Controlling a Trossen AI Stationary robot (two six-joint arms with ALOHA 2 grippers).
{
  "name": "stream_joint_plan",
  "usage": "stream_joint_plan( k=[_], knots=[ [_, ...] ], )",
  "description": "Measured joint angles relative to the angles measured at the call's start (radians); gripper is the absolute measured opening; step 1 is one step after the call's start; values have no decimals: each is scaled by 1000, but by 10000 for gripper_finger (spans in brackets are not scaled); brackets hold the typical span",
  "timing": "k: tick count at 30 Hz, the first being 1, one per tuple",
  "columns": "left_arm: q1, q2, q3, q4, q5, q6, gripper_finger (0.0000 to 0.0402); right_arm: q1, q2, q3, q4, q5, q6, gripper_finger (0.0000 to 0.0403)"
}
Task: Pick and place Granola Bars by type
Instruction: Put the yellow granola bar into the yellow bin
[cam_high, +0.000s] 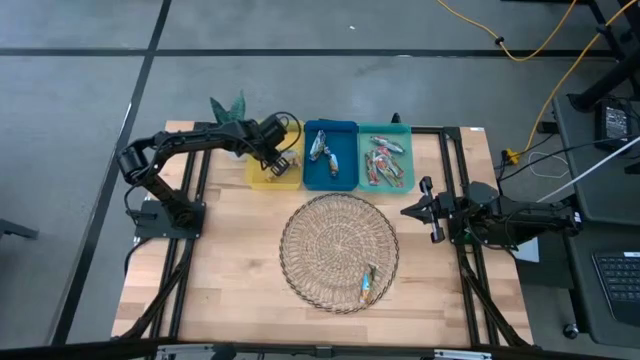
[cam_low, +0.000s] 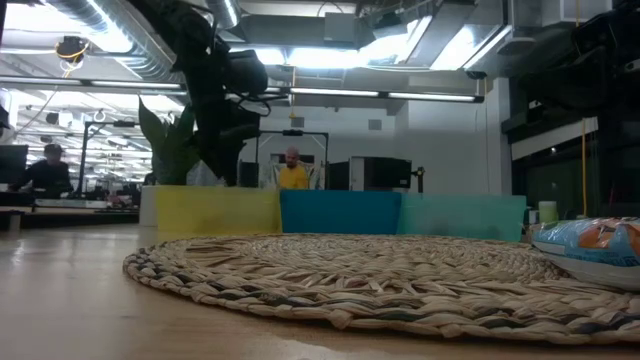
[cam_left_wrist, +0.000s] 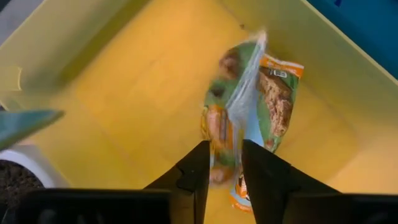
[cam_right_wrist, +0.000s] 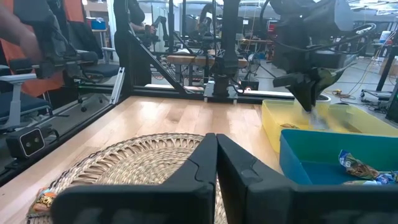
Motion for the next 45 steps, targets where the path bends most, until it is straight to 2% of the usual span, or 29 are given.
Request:
stream_joint_plan(
  k=[8,20,28,34,45],
  knots=[
    [-34,0,17,-26,-29,-30,98,0,0,0,0,0,2,14],
    [-149,0,197,-44,-34,-49,97,0,0,0,0,0,1,14],
    [-300,-1,346,-35,-27,-44,94,0,0,0,0,0,1,14],
    [-447,-1,437,33,-25,40,94,0,0,0,0,0,2,14],
    [-672,-1,462,249,-24,152,99,0,0,0,0,0,2,14]
  ],
)
